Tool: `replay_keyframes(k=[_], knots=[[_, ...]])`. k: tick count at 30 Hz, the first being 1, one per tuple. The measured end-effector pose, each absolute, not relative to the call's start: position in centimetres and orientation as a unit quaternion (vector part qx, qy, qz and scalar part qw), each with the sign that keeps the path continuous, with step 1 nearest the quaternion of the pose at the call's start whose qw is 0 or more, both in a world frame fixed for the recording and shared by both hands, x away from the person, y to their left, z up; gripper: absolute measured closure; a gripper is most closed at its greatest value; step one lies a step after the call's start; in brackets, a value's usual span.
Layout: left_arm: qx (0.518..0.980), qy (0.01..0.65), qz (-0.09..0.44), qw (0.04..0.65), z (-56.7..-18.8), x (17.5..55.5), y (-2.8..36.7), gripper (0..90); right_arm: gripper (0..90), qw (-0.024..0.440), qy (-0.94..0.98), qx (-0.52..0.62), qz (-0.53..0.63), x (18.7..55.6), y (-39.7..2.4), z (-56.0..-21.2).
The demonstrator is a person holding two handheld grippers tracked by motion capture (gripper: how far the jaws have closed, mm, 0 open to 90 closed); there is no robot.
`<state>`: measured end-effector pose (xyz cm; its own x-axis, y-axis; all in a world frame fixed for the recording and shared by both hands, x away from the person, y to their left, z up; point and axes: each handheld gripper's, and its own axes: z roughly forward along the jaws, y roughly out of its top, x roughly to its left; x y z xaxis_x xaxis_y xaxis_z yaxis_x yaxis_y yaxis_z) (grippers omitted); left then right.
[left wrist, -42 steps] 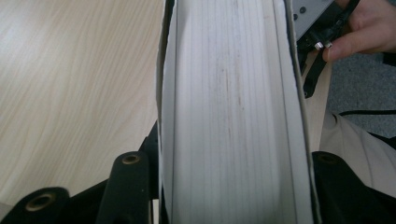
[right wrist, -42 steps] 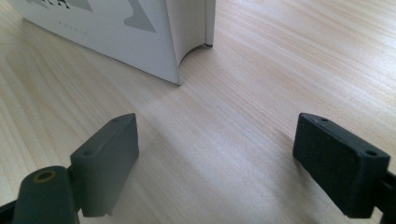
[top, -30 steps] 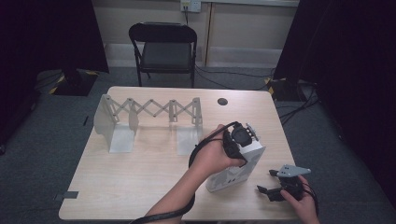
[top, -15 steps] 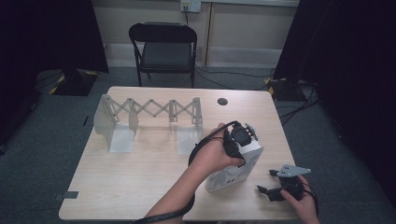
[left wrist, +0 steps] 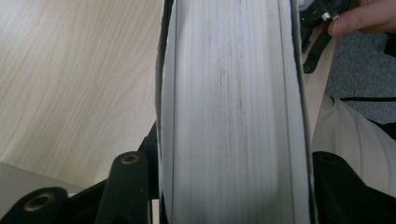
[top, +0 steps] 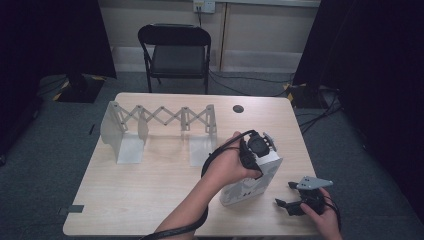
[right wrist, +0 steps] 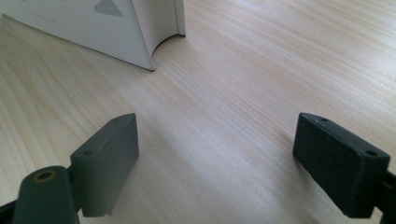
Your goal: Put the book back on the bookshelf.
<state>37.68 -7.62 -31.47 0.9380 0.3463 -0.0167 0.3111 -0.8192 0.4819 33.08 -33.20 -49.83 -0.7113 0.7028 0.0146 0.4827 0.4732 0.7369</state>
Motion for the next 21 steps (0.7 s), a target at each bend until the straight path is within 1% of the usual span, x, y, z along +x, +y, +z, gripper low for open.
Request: replay_keyframes(k=[10, 21], knots=[[0.946, 0.198, 0.044, 0.252, -31.3, 37.5, -6.8, 53.4, 14.1, 0.146, 0.845, 0.351, 0.376, 33.1, -33.2, -49.8], [0.940, 0.229, 0.043, 0.248, -30.1, 37.6, -5.1, 53.4, 14.1, 0.146, 0.846, 0.350, 0.375, 33.1, -33.2, -49.8]])
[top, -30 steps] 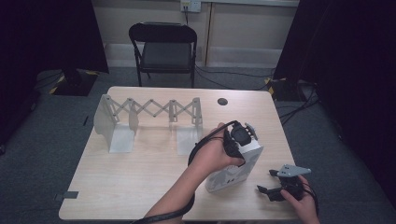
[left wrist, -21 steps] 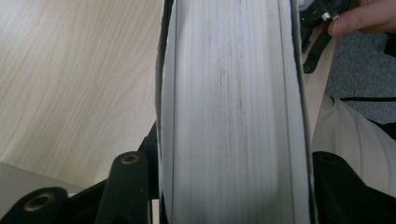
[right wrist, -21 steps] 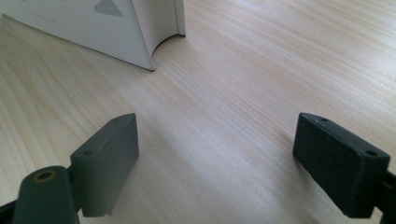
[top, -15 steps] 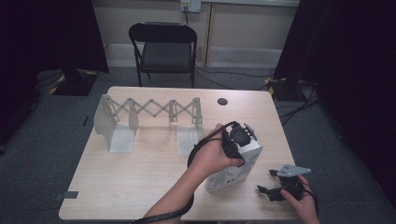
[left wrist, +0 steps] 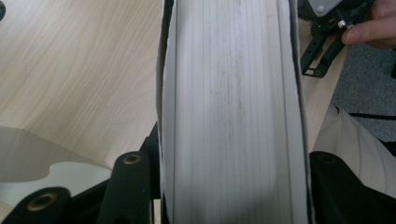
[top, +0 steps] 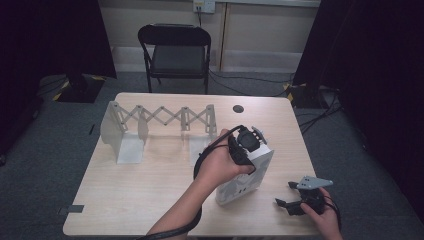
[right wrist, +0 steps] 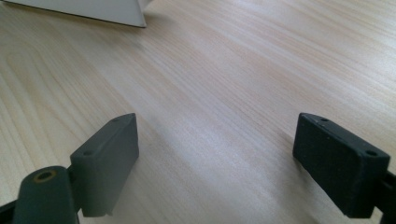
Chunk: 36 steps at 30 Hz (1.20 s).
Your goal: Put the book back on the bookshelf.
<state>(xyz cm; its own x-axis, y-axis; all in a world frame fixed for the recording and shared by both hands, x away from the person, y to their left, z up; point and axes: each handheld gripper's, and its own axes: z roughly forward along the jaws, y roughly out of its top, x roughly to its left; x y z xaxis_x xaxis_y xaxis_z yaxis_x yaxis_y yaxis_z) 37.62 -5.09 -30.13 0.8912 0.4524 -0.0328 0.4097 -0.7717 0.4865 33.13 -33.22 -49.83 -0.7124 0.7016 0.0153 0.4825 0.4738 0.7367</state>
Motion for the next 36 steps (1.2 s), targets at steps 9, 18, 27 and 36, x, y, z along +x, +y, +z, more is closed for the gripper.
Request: replay_keyframes(k=[9, 18, 27, 36], knots=[[0.935, 0.248, 0.040, 0.250, -29.7, 37.4, -3.5, 53.5, 14.1, 0.145, 0.846, 0.350, 0.376, 33.1, -33.2, -49.8], [0.932, 0.264, 0.043, 0.246, -29.2, 37.3, -2.3, 53.5, 13.9, 0.149, 0.847, 0.348, 0.372, 33.1, -33.1, -49.8], [0.931, 0.273, 0.049, 0.238, -28.8, 37.1, -1.3, 53.5, 13.8, 0.150, 0.848, 0.347, 0.371, 33.1, -33.1, -49.9], [0.929, 0.280, 0.050, 0.236, -28.7, 36.9, -0.3, 53.6, 13.8, 0.150, 0.848, 0.347, 0.371, 33.1, -33.1, -49.8]])
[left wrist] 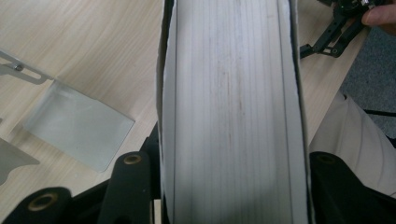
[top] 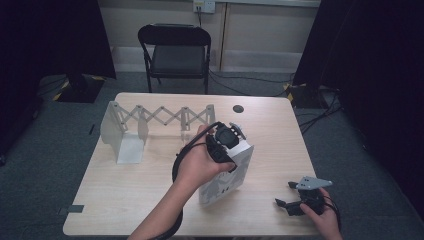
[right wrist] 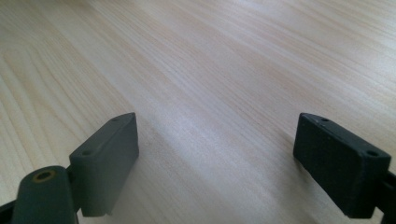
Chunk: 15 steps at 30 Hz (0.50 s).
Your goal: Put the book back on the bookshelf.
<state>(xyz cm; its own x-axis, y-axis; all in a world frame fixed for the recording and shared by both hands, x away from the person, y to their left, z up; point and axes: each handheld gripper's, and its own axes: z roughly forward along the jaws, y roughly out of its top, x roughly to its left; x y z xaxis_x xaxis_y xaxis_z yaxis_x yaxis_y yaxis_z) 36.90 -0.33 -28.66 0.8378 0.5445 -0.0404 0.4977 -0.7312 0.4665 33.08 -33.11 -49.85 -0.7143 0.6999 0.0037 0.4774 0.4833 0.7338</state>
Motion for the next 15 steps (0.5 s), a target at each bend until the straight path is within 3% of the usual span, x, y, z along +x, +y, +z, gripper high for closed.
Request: replay_keyframes(k=[15], knots=[[0.925, 0.295, 0.059, 0.231, -28.3, 36.8, 1.1, 53.5, 13.6, 0.150, 0.849, 0.346, 0.371, 33.1, -33.1, -49.9]])
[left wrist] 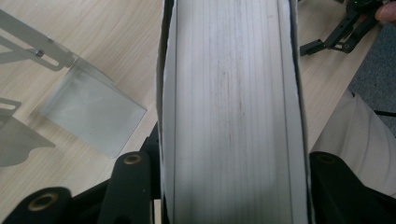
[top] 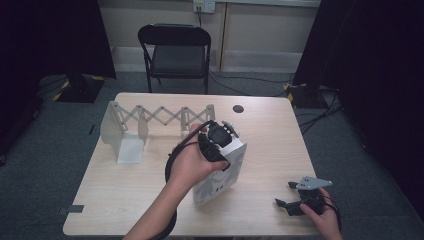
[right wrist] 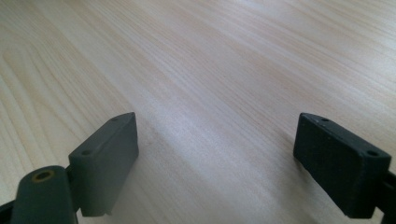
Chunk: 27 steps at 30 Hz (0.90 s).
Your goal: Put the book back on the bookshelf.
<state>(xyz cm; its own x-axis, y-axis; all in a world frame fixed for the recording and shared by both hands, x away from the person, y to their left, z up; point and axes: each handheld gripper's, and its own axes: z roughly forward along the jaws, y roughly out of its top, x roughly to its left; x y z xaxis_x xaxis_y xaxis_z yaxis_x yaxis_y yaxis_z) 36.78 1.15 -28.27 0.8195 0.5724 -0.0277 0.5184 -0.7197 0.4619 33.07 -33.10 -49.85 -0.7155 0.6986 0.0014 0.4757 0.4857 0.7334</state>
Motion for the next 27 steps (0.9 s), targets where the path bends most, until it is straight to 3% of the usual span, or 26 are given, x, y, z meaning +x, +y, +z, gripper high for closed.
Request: replay_keyframes(k=[27], knots=[[0.922, 0.309, 0.061, 0.226, -28.0, 36.8, 2.6, 53.5, 13.5, 0.152, 0.850, 0.344, 0.370, 33.1, -33.1, -49.9]])
